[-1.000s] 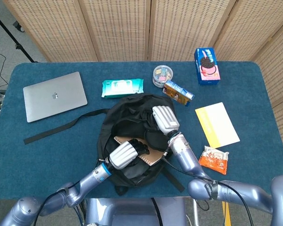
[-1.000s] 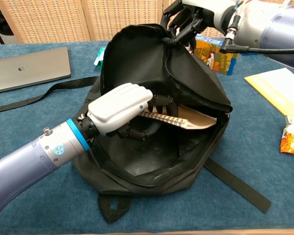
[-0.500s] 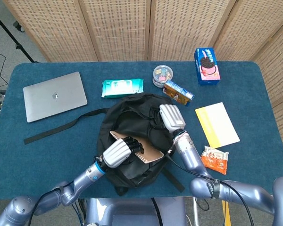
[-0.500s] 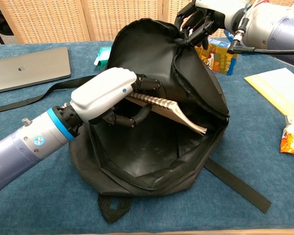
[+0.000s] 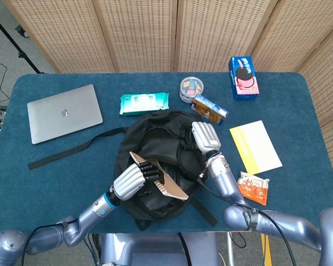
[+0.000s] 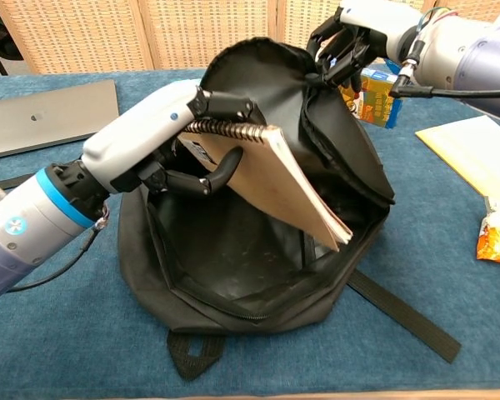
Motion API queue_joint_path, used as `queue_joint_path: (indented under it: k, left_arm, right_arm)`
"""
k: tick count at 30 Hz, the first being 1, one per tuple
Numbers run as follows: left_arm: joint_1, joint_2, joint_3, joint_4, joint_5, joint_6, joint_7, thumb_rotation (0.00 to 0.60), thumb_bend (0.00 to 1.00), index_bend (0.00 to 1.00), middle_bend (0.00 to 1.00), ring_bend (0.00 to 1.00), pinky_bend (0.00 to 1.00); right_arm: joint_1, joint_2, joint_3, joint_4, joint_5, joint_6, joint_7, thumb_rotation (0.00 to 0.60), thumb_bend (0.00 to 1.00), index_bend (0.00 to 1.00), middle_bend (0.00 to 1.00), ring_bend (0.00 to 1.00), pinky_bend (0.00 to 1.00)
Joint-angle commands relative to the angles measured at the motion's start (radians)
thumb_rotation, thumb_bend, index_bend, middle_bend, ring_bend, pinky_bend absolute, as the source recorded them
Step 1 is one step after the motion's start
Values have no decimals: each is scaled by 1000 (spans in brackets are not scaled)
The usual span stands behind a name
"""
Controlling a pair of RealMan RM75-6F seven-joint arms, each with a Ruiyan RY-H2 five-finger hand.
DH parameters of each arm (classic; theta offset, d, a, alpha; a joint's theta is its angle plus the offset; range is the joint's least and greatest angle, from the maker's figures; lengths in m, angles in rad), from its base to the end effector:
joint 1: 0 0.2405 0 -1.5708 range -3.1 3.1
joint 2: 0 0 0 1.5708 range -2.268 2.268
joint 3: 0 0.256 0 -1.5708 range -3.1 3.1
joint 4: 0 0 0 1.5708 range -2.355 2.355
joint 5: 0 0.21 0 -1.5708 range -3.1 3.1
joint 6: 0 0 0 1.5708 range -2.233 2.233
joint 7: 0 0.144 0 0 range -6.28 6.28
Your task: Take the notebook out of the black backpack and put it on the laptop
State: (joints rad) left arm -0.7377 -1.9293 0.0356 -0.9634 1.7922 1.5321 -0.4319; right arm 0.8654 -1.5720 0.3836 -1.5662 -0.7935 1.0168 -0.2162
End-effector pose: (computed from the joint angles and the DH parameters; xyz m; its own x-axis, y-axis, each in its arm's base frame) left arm -0.1031 0.2739 -0.0706 -0.0125 0.2286 0.9734 0.5852 -0.7877 0.1925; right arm -0.0794 -0.3828 0.0081 -0.0049 -0.2648 0.9643 -0.9820 -0.1810 -0.0547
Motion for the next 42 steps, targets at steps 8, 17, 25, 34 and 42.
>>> queue_joint_path:
  k: [8,17,25,34,42]
  left_arm:
    - [33,63,-32,-179,-15,74,-140,600,587,750,521,424,469]
    - [70,169,-72,-365,-35,131,-224,600,587,750,521,424,469]
    - [110,387,-149,-559,-151,101,-308,600,588,752,521,424,470]
    - [193,660,-183,-766,-533,-124,-197,600,611,768,521,425,473]
    - [188,677,-288,-771,-1015,-266,64,600,636,787,534,468,513]
  right_arm:
    - [-8,12,-3,20,8,-41,41,600,646,659,686,704,662]
    - [-14,10,-13,47,14,-50,51,600,646,659,686,704,662]
    - [-17,-5,-33,71,2,-58,50,600,646,659,686,704,662]
    - [-27,-23,-66,99,-30,-77,62,600,646,659,686,704,662]
    - [-41,-34,-84,103,-59,-81,76,600,646,659,686,704,662]
